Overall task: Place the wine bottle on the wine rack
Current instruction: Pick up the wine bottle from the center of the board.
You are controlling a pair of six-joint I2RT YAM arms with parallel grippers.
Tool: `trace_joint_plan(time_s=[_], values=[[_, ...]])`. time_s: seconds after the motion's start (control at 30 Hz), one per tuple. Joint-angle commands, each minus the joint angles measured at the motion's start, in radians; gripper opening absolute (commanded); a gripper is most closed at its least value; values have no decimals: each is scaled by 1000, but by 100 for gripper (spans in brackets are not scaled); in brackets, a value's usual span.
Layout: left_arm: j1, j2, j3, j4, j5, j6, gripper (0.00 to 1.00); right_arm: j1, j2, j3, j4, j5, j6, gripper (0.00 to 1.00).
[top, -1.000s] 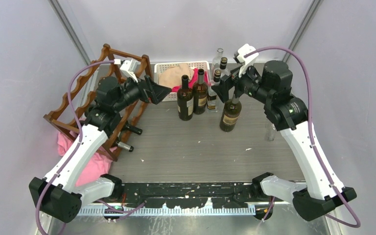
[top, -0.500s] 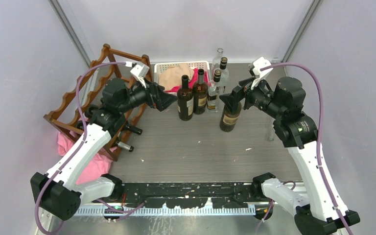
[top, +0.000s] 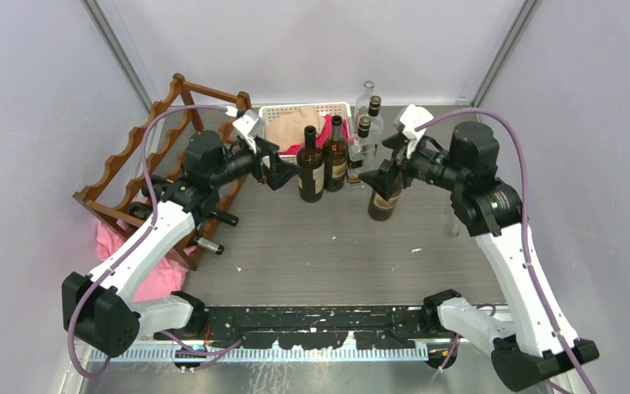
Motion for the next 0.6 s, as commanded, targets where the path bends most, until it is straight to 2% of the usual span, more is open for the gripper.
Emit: trace_joint_plan(time_s=[0.0, 0.27, 0.43, 0.57], values=[[-2, -58, 17, 33, 24, 41, 95, 1, 111, 112, -30, -222, -209, 100], [-1, -123, 15, -46, -38, -125, 97, 71, 335, 260, -60, -195, -316, 100], [0, -129, 20, -48, -85, -82, 98, 142, 488, 389, -155, -135, -421, 100], [0, -112, 31, -52, -69, 12, 97, 145, 617, 530, -176, -125, -404, 96]])
